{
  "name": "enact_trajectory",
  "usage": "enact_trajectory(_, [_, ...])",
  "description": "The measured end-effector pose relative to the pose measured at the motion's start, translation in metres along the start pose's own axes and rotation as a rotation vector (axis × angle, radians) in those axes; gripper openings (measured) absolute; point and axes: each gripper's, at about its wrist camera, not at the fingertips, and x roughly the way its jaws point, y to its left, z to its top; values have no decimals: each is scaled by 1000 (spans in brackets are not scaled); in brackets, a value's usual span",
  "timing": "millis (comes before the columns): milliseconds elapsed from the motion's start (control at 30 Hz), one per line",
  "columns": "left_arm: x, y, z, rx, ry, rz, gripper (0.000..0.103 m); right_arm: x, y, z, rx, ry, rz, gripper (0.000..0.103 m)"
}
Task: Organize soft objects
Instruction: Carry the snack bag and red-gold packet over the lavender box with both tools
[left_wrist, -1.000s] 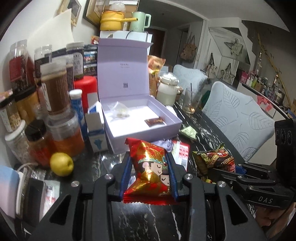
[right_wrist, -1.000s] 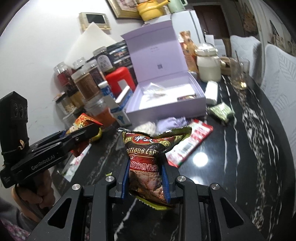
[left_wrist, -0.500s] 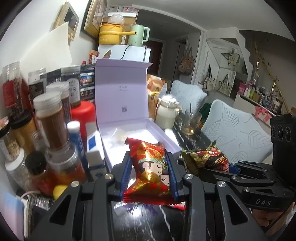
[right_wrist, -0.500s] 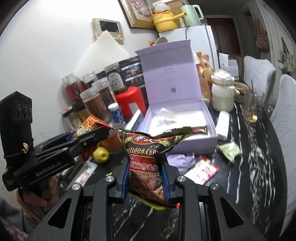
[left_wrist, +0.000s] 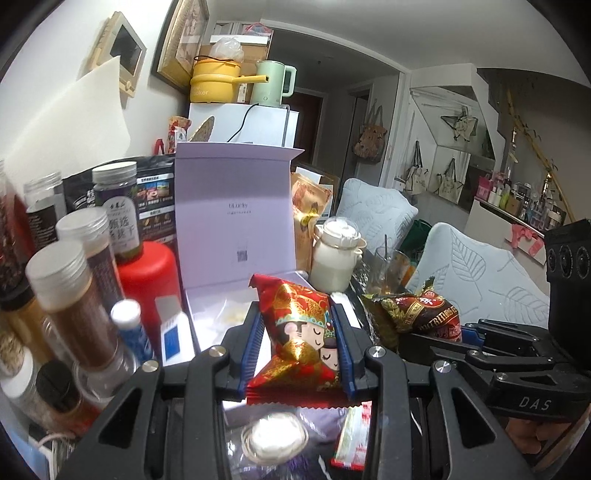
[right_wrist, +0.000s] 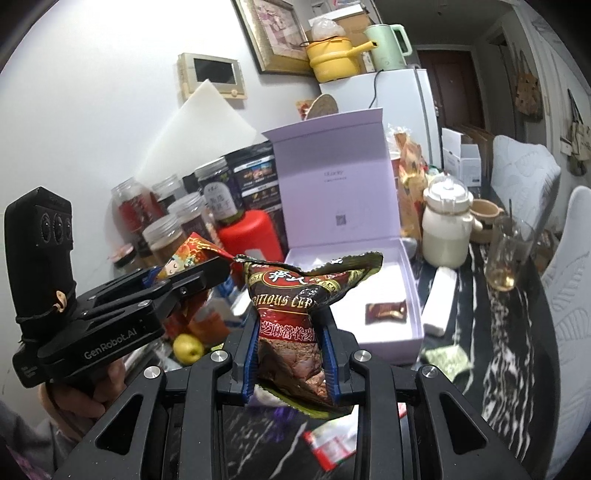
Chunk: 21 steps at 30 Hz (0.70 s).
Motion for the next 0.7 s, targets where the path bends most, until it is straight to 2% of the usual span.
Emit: enact_trajectory(700, [99, 19, 55, -17, -4, 47, 36, 70, -55, 70, -4, -37, 2, 29])
